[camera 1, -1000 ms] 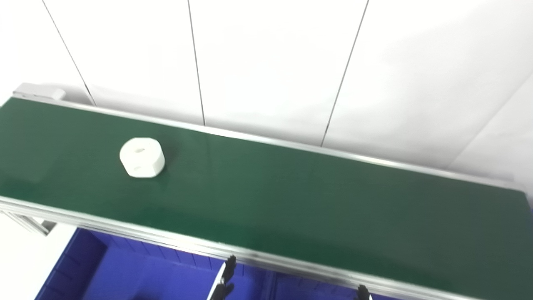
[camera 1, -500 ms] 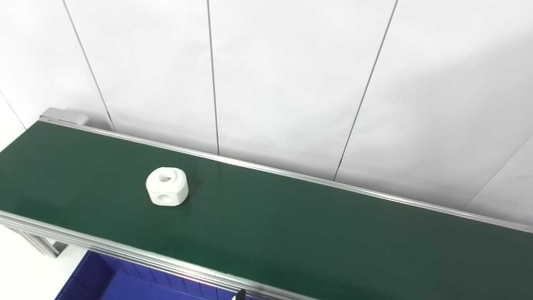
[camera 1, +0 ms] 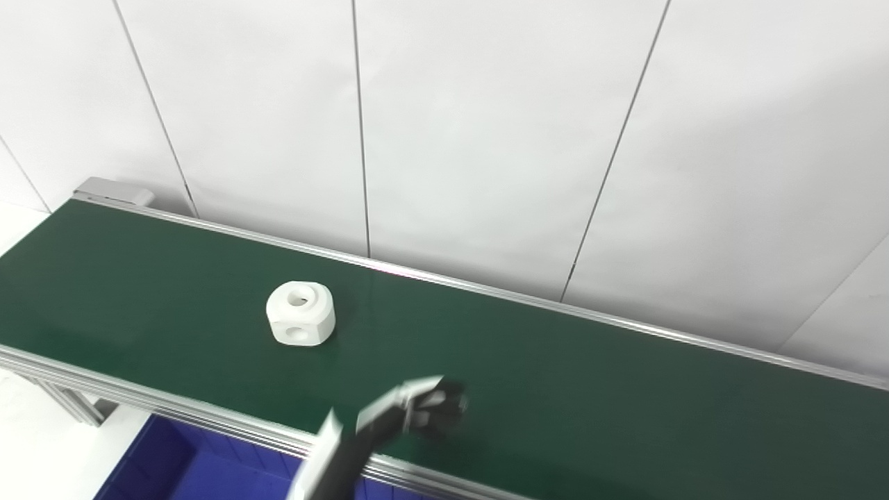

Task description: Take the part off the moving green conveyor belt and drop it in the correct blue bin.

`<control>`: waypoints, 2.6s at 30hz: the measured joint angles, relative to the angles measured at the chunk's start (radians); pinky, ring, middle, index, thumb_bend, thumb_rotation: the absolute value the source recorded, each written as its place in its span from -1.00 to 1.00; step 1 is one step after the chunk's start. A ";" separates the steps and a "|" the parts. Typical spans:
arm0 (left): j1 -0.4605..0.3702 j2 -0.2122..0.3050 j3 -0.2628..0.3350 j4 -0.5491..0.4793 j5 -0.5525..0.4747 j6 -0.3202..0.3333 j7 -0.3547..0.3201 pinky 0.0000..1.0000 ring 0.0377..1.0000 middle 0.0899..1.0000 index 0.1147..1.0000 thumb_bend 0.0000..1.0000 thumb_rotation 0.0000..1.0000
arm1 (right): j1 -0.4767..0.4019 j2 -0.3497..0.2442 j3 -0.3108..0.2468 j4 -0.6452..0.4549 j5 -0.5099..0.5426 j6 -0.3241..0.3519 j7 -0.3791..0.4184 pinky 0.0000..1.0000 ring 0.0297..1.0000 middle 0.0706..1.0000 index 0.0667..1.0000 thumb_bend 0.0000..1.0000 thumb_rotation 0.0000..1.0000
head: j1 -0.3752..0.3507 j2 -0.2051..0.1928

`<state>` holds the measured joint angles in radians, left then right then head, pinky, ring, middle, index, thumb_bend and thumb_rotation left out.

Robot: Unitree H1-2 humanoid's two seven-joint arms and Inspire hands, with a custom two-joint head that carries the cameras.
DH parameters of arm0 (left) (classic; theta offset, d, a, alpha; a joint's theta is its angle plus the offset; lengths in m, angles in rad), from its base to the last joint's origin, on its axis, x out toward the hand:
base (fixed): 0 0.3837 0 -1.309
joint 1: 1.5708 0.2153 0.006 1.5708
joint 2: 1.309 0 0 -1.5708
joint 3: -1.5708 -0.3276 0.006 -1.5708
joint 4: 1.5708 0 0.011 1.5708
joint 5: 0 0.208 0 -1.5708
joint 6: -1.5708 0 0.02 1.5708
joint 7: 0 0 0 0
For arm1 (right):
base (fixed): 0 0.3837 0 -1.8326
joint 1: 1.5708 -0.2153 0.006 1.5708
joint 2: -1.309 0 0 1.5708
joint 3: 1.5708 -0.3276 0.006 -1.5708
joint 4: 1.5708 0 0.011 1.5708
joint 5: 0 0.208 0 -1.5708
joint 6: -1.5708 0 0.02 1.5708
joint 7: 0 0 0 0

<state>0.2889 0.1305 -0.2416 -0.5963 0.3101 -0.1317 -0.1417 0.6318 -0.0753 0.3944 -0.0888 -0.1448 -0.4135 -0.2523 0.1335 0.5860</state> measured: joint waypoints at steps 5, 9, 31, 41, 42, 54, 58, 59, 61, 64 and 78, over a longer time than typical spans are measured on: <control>-0.212 0.137 0.036 -0.002 0.138 0.161 -0.150 0.28 0.69 0.78 0.64 1.00 -0.33 | 0.019 0.010 -0.001 -0.002 -0.001 0.000 0.000 1.00 1.00 1.00 1.00 0.78 1.00 | -0.002 0.014; -0.298 0.179 0.014 0.049 0.277 0.174 -0.211 0.78 0.80 0.84 0.75 1.00 -0.49 | 0.011 0.019 -0.001 -0.005 -0.001 0.000 0.006 1.00 1.00 1.00 1.00 0.75 1.00 | -0.002 0.017; -0.543 0.308 -0.021 0.476 0.671 0.111 -0.192 0.92 0.84 0.78 0.80 1.00 -0.53 | 0.021 0.025 -0.027 -0.025 0.014 0.000 0.056 1.00 1.00 1.00 1.00 0.76 1.00 | 0.003 0.032; -0.544 0.304 -0.053 0.509 0.812 0.218 -0.275 1.00 0.93 0.87 0.85 1.00 -0.51 | 0.026 0.028 -0.031 -0.027 0.016 0.000 0.070 1.00 1.00 1.00 1.00 0.79 1.00 | -0.002 0.035; -0.544 0.304 -0.054 0.509 0.819 0.229 -0.296 1.00 0.93 0.87 0.85 1.00 -0.51 | 0.026 0.028 -0.031 -0.027 0.016 0.000 0.072 1.00 1.00 1.00 1.00 0.79 1.00 | -0.002 0.035; -0.545 0.286 -0.049 0.602 0.864 0.265 -0.195 0.12 0.25 0.37 0.34 0.94 -0.97 | 0.042 0.030 -0.039 -0.041 0.019 0.000 0.089 1.00 1.00 1.00 1.00 0.76 1.00 | -0.006 0.038; -0.545 0.242 -0.011 0.673 0.761 0.241 -0.046 -0.33 -0.26 -0.08 0.05 0.08 -1.00 | 0.042 0.032 -0.039 -0.045 0.019 0.000 0.094 1.00 1.00 1.00 1.00 0.75 1.00 | -0.008 0.040; -0.545 0.240 -0.009 0.687 0.740 0.226 -0.023 -0.36 -0.29 -0.12 0.01 0.02 -1.00 | 0.042 0.033 -0.039 -0.045 0.019 0.000 0.095 1.00 1.00 1.00 1.00 0.75 1.00 | -0.009 0.038; -0.545 0.240 -0.009 0.707 0.704 0.199 0.010 -0.39 -0.29 -0.13 -0.03 0.00 -1.00 | 0.043 0.035 -0.041 -0.045 0.018 0.000 0.100 1.00 1.00 1.00 1.00 0.76 1.00 | -0.009 0.038; -0.545 0.241 -0.013 0.718 0.675 0.165 0.045 -0.38 -0.29 -0.13 -0.05 0.00 -1.00 | 0.044 0.039 -0.044 -0.045 0.018 0.000 0.102 1.00 1.00 1.00 1.00 0.76 1.00 | -0.009 0.038; -0.544 0.242 -0.016 0.714 0.631 0.133 0.105 -0.35 -0.27 -0.11 -0.06 0.00 -1.00 | 0.044 0.050 -0.049 -0.045 0.022 0.000 0.116 1.00 1.00 1.00 1.00 0.73 1.00 | -0.014 0.044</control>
<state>-0.2548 0.3727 -0.2575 0.1176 0.9415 0.0014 -0.0368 0.6755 -0.0252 0.3457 -0.1340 -0.1226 -0.4136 -0.1363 0.1197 0.6304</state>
